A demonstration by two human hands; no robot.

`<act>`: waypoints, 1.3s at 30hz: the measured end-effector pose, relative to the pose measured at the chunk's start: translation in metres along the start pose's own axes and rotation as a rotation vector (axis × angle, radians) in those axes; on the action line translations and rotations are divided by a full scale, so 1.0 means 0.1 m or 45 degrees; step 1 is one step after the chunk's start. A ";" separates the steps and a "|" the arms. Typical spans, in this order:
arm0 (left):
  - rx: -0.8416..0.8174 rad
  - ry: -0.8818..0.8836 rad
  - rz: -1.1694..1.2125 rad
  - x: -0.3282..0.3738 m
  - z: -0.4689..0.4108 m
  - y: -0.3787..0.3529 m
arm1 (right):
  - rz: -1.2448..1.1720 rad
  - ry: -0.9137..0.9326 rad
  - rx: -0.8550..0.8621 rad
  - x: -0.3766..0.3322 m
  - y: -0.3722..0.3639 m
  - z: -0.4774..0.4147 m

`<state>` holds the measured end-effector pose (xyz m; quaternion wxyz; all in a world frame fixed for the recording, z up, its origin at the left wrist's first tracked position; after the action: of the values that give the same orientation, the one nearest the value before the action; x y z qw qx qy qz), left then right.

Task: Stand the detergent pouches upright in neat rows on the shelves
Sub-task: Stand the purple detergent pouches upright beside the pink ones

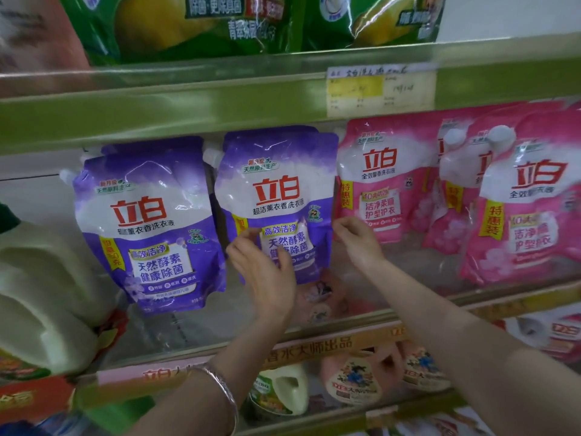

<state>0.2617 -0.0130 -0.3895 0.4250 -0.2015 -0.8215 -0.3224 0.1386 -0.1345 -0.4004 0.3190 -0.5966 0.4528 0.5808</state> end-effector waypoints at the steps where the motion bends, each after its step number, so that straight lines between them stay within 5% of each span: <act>1: -0.040 -0.077 -0.015 0.06 0.01 -0.03 | 0.013 -0.004 0.037 0.00 0.06 0.03; 7: -0.477 -0.311 0.080 0.45 0.09 -0.38 | 0.046 -0.062 0.190 0.05 0.44 0.29; 14: -0.708 0.013 0.087 0.55 0.02 -0.92 | 0.225 -0.036 0.087 0.09 0.79 0.35; 22: -0.522 0.332 0.055 0.69 -0.39 -1.43 | 0.356 -0.092 -0.085 0.16 1.17 0.11; 39: 0.088 0.503 0.106 0.34 -0.76 -1.71 | 0.171 -0.091 -0.185 0.66 1.13 -0.52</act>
<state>0.1821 -0.1860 -0.3900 0.5976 -0.1535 -0.7235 -0.3096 0.0508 -0.2366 -0.4424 0.2512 -0.5653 0.4369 0.6530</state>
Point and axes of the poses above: each hand's wrist, its own z-axis away from the middle knuckle, its own y-axis out of the back of the hand, x = y × z, the point moved 3 cm from there along -z, towards the middle knuckle, and after that the axes turned 15 degrees about -x, right-handed, at the moved point
